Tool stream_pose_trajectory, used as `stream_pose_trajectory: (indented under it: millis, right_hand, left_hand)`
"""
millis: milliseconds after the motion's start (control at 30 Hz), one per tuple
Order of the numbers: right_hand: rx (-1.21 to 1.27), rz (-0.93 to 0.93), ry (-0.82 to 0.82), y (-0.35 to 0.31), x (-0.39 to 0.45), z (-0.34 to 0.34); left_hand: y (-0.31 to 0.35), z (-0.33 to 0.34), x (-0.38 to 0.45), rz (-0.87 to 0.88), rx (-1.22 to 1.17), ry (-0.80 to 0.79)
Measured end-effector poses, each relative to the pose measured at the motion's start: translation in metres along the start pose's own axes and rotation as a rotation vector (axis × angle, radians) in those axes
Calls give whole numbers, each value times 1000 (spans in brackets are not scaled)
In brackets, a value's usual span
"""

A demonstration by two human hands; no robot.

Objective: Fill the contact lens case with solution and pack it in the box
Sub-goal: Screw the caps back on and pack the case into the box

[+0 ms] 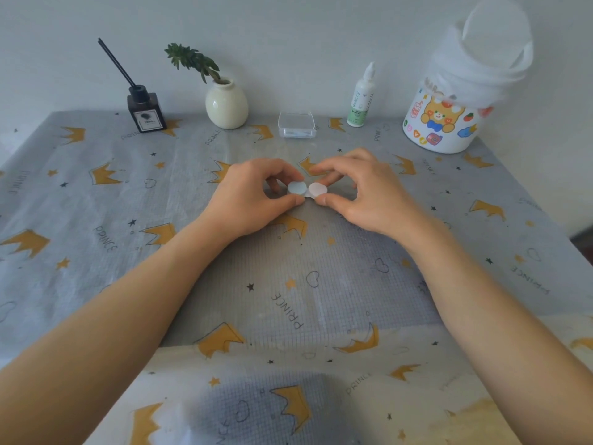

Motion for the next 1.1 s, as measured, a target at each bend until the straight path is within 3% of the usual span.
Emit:
stream_pose_trajectory:
  millis: [1100]
  right_hand:
    - [86, 2, 19, -7, -4, -1]
  left_hand:
    - [-1, 1, 0, 2, -16, 3]
Point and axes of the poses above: each hand's wrist, its own x-axis towards the middle knuckle, its own z-axis out of the palm, y = z × x, the point moved 10 cm from there along x, towards the middle knuckle
